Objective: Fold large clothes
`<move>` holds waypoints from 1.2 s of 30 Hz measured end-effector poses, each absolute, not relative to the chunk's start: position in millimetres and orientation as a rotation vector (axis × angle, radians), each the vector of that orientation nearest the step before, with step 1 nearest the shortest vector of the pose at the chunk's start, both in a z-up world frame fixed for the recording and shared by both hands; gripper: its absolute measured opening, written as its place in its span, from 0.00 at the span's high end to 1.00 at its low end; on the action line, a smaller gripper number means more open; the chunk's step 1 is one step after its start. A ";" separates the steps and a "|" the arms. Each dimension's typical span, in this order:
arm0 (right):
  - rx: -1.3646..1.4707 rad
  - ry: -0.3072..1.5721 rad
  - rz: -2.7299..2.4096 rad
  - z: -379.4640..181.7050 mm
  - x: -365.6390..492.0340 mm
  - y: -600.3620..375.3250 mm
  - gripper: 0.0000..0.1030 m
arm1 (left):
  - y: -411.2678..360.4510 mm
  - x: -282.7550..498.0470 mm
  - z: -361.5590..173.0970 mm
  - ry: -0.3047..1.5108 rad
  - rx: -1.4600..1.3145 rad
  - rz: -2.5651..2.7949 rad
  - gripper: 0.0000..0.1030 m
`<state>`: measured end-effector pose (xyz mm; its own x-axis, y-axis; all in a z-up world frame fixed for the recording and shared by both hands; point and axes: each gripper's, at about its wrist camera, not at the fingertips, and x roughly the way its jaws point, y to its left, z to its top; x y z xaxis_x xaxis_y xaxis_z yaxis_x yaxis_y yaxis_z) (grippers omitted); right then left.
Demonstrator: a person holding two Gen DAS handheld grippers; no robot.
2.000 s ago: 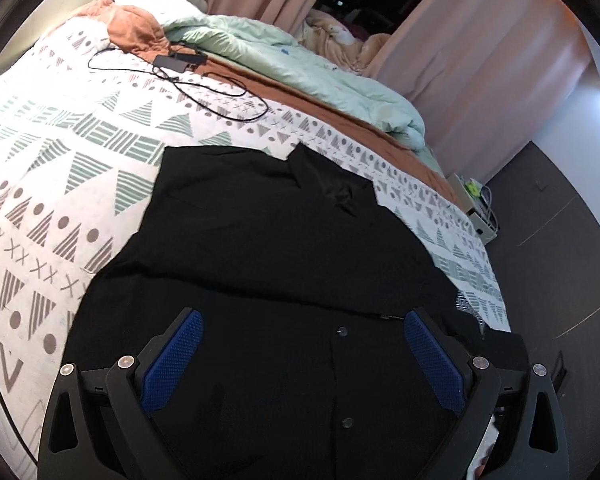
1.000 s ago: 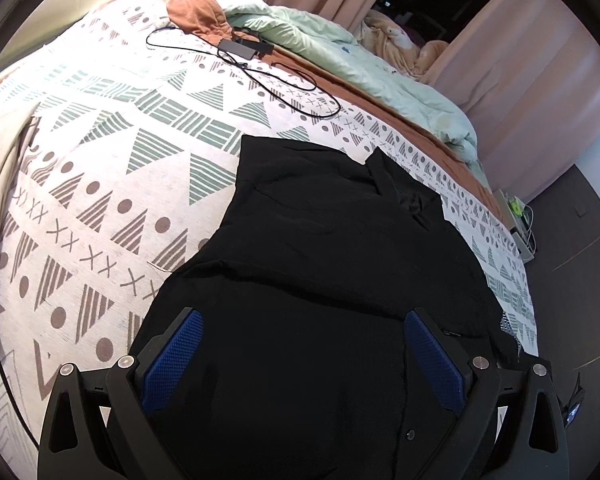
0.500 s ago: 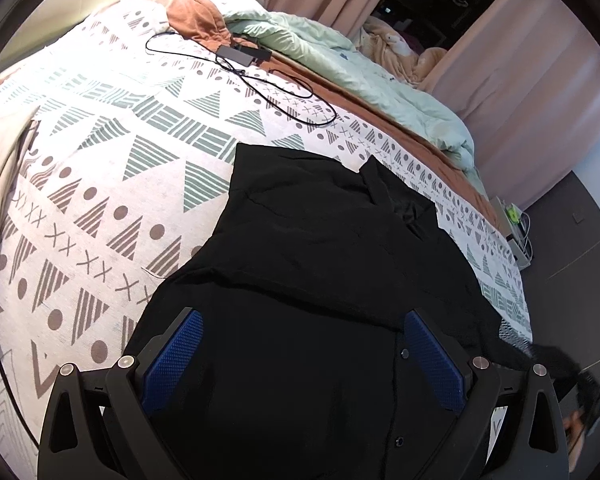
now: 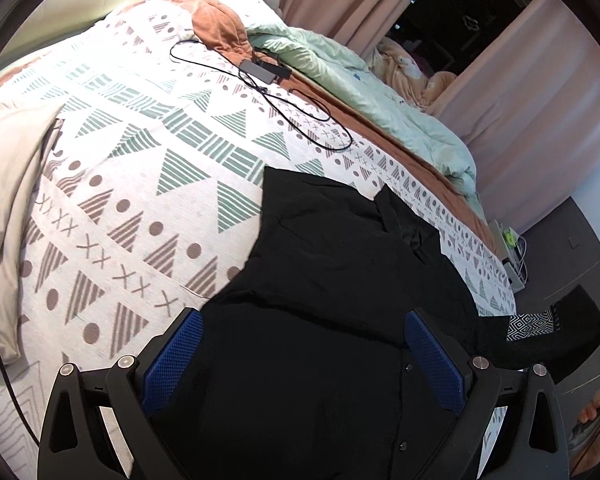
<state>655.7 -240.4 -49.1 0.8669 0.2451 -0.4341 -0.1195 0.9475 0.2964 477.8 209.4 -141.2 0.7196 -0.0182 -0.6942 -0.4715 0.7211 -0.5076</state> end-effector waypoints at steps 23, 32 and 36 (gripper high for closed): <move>0.262 0.939 0.568 -192.6 654.4 -23.0 0.37 | 264.1 441.7 -139.6 0.688 -0.792 0.340 0.02; 0.333 0.975 0.482 -199.4 655.9 -104.2 0.37 | 257.3 444.0 -136.8 0.691 -0.783 0.327 0.02; 0.364 0.984 0.399 -209.3 663.5 -141.6 0.37 | 251.1 447.8 -136.7 0.698 -0.768 0.322 0.02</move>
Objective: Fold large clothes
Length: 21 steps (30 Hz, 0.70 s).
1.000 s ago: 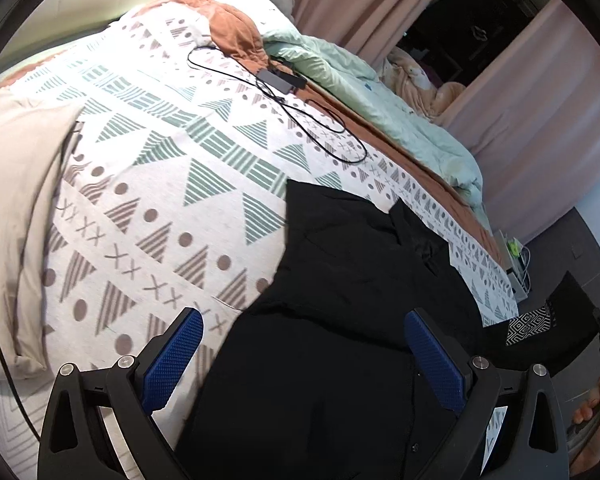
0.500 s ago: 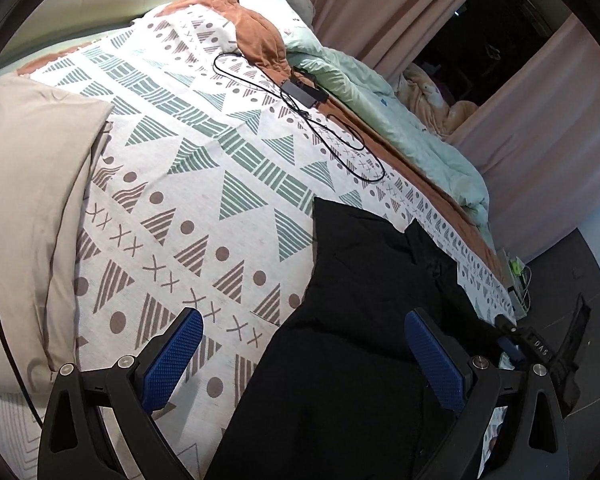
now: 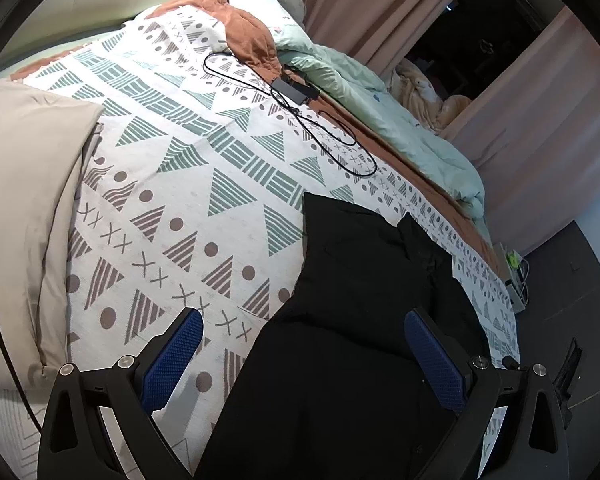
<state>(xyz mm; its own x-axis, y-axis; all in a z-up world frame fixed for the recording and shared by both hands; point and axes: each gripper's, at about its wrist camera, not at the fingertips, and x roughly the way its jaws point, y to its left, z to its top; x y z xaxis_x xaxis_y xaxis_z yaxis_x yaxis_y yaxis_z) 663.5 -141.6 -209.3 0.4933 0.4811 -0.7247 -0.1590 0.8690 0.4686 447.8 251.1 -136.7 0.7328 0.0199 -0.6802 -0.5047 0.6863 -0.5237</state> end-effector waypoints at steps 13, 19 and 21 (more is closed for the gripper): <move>0.348 1.134 0.331 -288.2 678.8 -118.2 0.58 | 256.7 450.5 -143.4 0.709 -0.773 0.349 0.02; 0.290 1.051 0.367 -246.6 670.8 -116.3 0.72 | 254.6 453.1 -141.8 0.706 -0.781 0.339 0.02; 0.291 1.024 0.385 -232.0 667.6 -117.4 0.73 | 252.2 453.4 -141.3 0.707 -0.776 0.332 0.02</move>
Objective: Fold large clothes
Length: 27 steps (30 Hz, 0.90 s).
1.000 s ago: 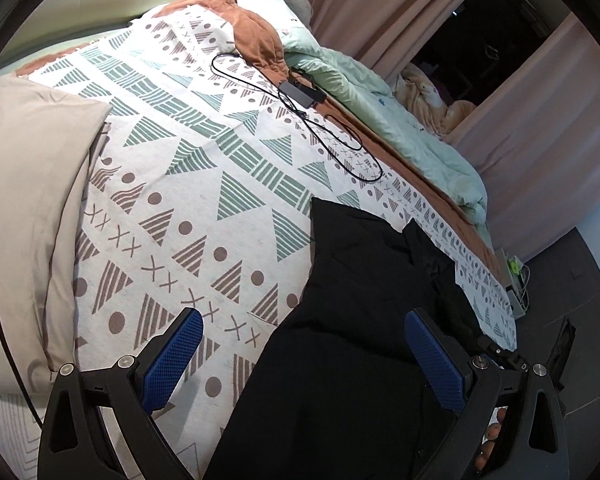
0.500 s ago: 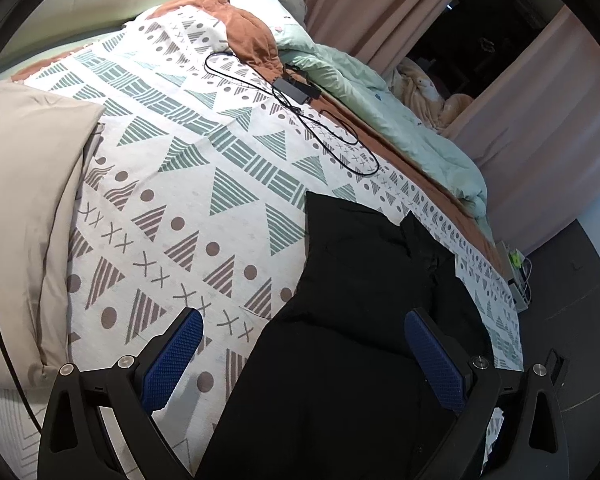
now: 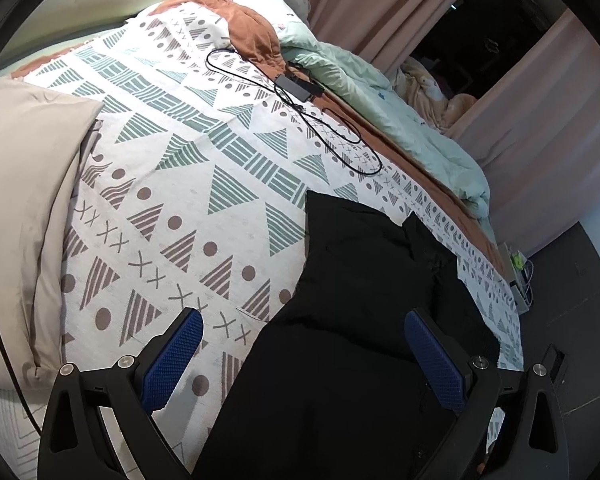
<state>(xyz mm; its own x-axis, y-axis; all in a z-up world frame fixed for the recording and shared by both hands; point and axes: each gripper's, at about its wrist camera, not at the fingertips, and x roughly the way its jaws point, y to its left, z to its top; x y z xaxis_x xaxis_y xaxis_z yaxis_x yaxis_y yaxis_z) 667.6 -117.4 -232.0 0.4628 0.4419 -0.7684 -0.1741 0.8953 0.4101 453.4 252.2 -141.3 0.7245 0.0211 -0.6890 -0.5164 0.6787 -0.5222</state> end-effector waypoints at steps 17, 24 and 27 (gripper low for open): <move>0.206 0.944 0.589 -169.6 633.6 -3.5 0.73 | 279.8 432.9 -143.7 0.687 -0.809 0.383 0.02; 0.235 0.920 0.785 -163.6 615.3 57.4 0.68 | 287.8 428.7 -146.3 0.688 -0.818 0.394 0.02; 0.196 0.931 0.816 -166.9 605.0 70.1 0.55 | 290.8 425.9 -147.2 0.689 -0.819 0.403 0.02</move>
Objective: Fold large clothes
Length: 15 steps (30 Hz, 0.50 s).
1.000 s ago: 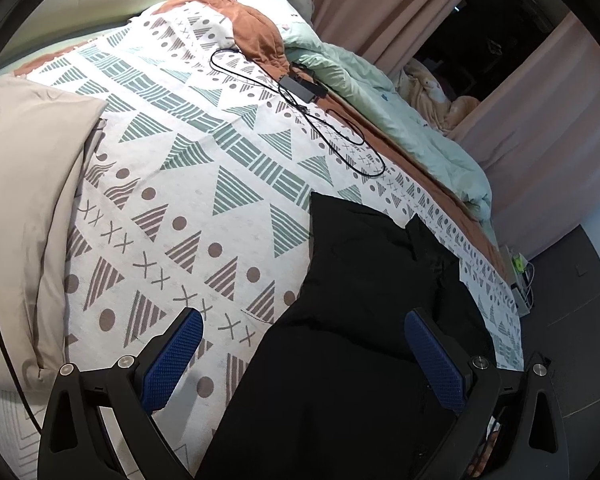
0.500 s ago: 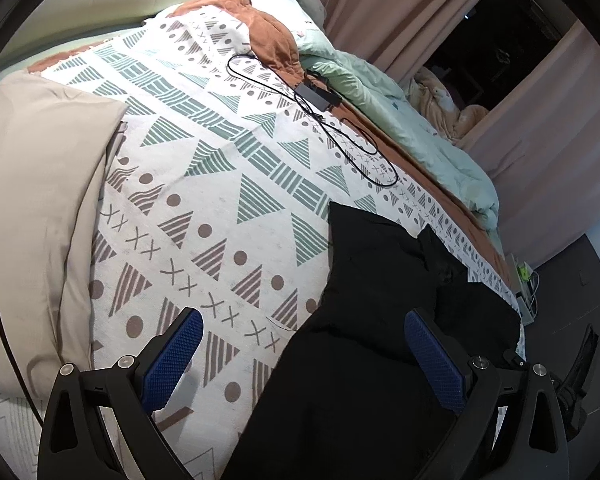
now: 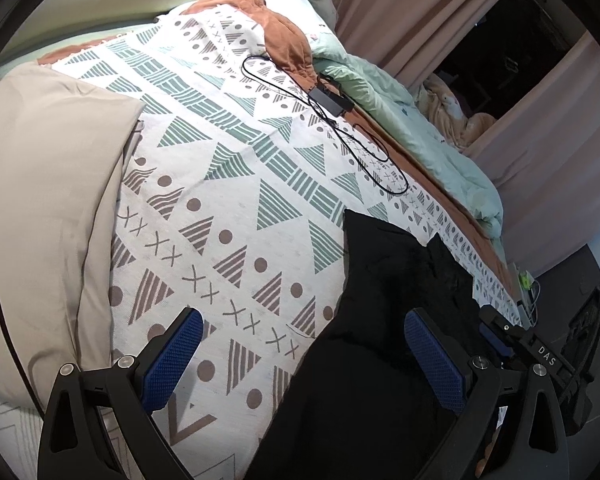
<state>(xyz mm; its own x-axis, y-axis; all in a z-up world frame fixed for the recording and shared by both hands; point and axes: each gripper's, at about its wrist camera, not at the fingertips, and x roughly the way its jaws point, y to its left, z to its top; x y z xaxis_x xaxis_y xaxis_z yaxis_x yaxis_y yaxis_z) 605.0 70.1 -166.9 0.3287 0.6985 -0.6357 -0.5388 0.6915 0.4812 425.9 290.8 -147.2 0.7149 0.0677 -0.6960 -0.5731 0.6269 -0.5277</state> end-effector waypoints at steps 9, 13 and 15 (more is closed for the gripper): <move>0.191 0.972 0.698 -187.5 608.0 -2.7 0.55 | 277.5 424.7 -139.4 0.706 -0.789 0.388 0.02; 0.196 0.979 0.605 -187.4 605.4 -55.8 0.55 | 258.4 421.0 -125.1 0.709 -0.741 0.371 0.02; 0.203 0.977 0.578 -184.7 600.9 -79.4 0.51 | 248.5 416.9 -116.5 0.706 -0.701 0.370 0.02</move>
<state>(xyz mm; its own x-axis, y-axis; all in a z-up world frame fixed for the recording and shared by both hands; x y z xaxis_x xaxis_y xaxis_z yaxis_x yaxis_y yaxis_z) 600.9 -79.4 -184.7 0.4238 0.5469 -0.7220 -0.3692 0.8322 0.4136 416.9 248.5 -116.5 0.7111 0.0796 -0.6985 -0.5293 0.7145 -0.4575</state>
